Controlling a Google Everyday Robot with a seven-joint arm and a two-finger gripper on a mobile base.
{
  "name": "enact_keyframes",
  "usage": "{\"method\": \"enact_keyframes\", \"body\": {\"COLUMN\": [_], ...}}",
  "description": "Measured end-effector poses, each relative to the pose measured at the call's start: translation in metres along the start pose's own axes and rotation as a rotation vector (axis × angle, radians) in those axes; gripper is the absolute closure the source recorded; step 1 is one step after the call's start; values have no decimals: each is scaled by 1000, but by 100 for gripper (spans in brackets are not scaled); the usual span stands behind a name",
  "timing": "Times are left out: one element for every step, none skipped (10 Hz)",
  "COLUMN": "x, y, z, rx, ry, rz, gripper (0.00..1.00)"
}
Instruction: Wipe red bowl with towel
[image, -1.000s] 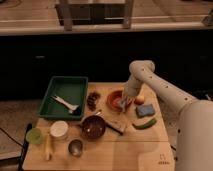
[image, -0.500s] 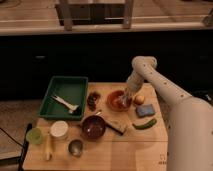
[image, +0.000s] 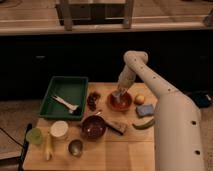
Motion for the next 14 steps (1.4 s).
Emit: {"method": "enact_keyframes", "body": {"x": [-5,-6,-5,-5,-5,-6,-6,-5,-5,-5,-5,-5,-5,-5], "y": [-3,-3,-3,-2,-2,-3,-3,-2,-2,-2,-3,-2,-2,-2], "z": [-1,0,0,-1,-1,0,0,-1,-1,-1,0,0,-1,-1], "rx": [-6,-6,-6,-5,-6,-6,-6,-6,-6,-6,-6,-6,-6,-6], "ry": [-12,-13,-13,-13,-13,-13,-13,-13,-13,-13,-13,-13,-13,-13], "rz": [-16,-16,-16,-14,-14,-16,-16,-15,-14,-15,-16,-15,-15,-15], "gripper": [97,97,97,97,97,97,97,97,97,97,97,97,97,97]}}
